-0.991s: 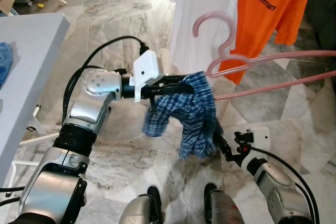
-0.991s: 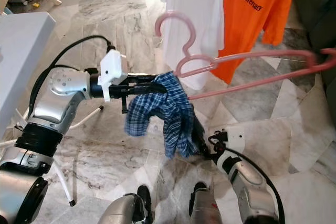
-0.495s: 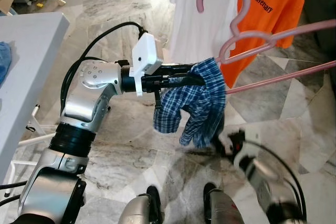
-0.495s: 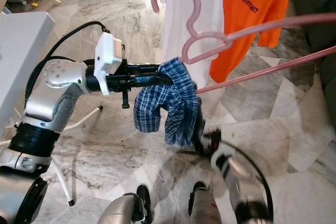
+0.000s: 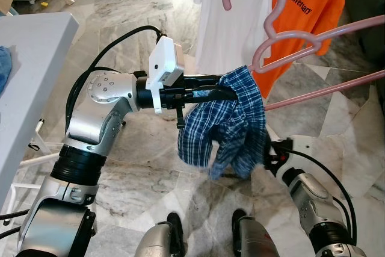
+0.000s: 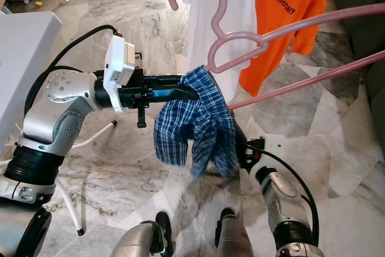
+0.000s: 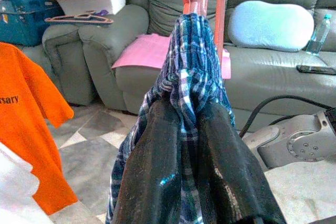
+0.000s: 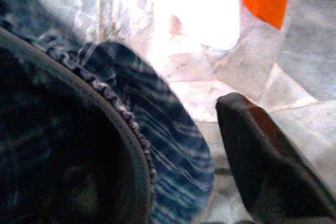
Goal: Hang hanger
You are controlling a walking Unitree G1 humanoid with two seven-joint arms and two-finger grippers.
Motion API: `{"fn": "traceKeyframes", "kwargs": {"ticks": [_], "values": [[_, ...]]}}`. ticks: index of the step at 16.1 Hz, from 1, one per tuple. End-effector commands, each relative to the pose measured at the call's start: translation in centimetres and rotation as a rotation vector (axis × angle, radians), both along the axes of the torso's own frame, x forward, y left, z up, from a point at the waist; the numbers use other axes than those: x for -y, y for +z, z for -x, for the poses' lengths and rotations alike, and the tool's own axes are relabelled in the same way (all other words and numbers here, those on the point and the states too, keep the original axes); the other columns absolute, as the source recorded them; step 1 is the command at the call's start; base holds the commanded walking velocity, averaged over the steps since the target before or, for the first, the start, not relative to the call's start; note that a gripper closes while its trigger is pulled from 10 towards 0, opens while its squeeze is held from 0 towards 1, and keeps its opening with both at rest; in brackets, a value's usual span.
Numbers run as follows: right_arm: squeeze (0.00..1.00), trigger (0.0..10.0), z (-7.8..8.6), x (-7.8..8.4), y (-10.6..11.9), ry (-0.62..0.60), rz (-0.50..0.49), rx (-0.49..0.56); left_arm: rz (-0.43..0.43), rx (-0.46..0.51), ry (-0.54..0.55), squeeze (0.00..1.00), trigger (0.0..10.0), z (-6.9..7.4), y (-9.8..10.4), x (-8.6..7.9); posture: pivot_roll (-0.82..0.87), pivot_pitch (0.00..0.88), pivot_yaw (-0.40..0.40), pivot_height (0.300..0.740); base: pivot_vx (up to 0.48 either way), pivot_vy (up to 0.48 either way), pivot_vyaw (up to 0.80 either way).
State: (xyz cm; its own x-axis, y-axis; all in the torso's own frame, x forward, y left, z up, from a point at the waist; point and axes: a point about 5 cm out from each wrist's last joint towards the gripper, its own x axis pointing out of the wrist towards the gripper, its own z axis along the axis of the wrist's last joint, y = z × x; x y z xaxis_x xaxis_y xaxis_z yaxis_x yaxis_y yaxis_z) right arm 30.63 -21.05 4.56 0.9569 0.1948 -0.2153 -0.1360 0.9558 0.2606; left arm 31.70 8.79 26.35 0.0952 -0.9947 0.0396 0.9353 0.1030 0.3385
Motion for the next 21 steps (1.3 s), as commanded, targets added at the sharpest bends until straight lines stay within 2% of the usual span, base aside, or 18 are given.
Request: {"fn": "traceKeyframes", "kwargs": {"ticks": [1,6,11,13,15,18,21], "values": [[0.0,0.0,0.7,-0.1,-1.1,-0.015,-0.019,-0.036,0.013,0.018,-0.003,0.0,0.0,0.4,0.4,-0.6,-0.11,0.294,0.094,0.74,0.0,0.0,0.0],[0.0,0.0,1.0,-0.1,-1.4,-0.019,-0.03,-0.041,0.02,0.013,-0.002,0.0,0.0,0.3,0.6,-0.5,-0.11,0.294,0.099,0.74,0.0,0.0,0.0],[0.0,0.0,1.9,2.6,-1.4,-0.121,0.018,-0.065,0.008,0.0,0.021,0.0,0.0,0.0,-0.3,-0.8,-0.12,0.288,0.096,0.74,0.0,0.0,0.0],[0.0,0.0,2.0,3.7,-0.6,-0.15,0.03,-0.038,0.007,0.003,0.06,0.0,0.0,-0.4,-1.3,-1.3,-0.12,0.288,0.097,0.74,0.0,0.0,0.0],[0.0,0.0,1.8,4.3,0.4,-0.165,0.037,-0.004,0.002,-0.036,0.095,0.0,0.0,-0.8,-2.5,-1.7,-0.13,0.287,0.099,0.74,0.0,0.0,0.0],[0.0,0.0,0.5,6.0,4.3,-0.243,0.085,0.114,-0.064,-0.13,0.259,0.0,0.0,-1.8,-8.3,-3.1,-0.15,0.288,0.105,0.74,0.0,0.0,0.0],[0.0,0.0,-0.3,5.6,7.3,-0.253,0.096,0.206,-0.087,-0.232,0.39,0.0,0.0,-1.8,-12.5,-4.3,-0.15,0.288,0.105,0.74,0.0,0.0,0.0]]}}
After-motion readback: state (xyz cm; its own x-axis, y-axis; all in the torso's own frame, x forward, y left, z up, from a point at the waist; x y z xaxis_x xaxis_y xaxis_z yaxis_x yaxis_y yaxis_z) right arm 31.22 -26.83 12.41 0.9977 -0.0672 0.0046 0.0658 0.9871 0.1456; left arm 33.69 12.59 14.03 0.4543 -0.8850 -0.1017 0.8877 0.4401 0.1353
